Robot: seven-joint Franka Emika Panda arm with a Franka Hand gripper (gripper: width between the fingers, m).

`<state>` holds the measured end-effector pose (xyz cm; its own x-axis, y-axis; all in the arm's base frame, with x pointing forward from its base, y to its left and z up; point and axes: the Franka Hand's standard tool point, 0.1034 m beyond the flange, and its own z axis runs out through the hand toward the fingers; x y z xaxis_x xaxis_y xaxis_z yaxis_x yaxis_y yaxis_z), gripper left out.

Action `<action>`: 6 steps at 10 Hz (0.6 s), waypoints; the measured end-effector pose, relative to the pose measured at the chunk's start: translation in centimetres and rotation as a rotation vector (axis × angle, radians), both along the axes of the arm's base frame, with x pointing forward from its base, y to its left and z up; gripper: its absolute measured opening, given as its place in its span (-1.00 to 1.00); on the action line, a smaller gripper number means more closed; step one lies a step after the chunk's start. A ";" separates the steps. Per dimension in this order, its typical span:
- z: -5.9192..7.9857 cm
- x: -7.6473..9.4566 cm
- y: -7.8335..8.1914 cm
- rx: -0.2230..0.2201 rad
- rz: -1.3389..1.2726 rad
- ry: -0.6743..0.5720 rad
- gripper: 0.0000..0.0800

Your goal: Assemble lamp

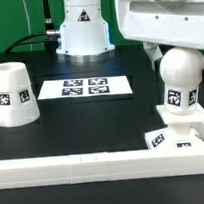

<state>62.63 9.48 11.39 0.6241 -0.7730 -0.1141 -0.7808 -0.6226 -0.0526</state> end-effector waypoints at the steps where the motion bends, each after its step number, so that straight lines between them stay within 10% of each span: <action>1: 0.2 0.2 0.0 0.005 0.135 -0.021 0.75; 6: 0.7 0.8 0.0 0.016 0.580 -0.088 0.75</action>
Offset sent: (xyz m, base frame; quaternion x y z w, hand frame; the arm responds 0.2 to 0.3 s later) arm 0.0084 0.0003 0.0111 0.0044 0.0037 -0.1974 0.9803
